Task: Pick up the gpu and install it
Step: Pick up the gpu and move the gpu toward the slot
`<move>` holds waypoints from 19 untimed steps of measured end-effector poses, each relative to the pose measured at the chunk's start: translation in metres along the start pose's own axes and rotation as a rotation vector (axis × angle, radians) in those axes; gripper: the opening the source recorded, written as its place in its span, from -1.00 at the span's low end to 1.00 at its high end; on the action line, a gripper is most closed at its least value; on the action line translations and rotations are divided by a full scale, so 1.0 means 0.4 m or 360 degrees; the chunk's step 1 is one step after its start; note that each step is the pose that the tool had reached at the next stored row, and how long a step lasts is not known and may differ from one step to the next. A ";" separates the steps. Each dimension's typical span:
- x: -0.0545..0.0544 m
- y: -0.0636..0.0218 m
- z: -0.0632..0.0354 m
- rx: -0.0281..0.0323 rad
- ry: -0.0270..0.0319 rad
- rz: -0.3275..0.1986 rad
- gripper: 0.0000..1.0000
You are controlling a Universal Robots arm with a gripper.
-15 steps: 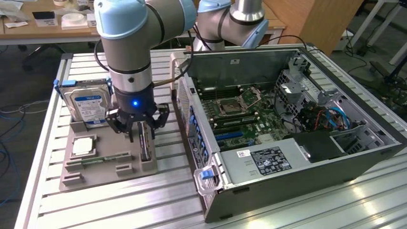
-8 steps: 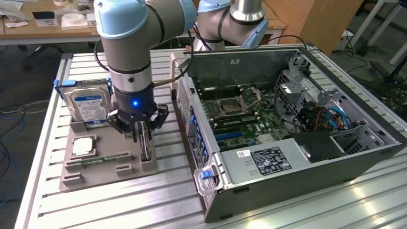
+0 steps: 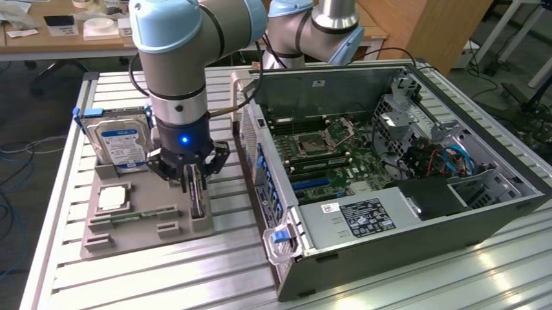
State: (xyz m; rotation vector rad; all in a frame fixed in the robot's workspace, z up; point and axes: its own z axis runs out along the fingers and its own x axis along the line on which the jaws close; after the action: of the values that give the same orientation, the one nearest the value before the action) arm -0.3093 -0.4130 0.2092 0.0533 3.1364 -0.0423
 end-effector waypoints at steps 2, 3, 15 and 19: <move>0.000 0.000 0.000 0.00001 0.00001 0.0000 -0.16; -0.001 0.000 0.000 0.00000 0.00000 0.0000 -0.18; -0.003 0.000 0.000 0.00001 0.00001 0.0000 -0.44; -0.003 0.000 0.000 0.00000 0.00000 0.0000 -0.44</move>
State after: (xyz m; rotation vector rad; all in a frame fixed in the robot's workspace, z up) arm -0.3079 -0.4130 0.2092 0.0532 3.1364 -0.0423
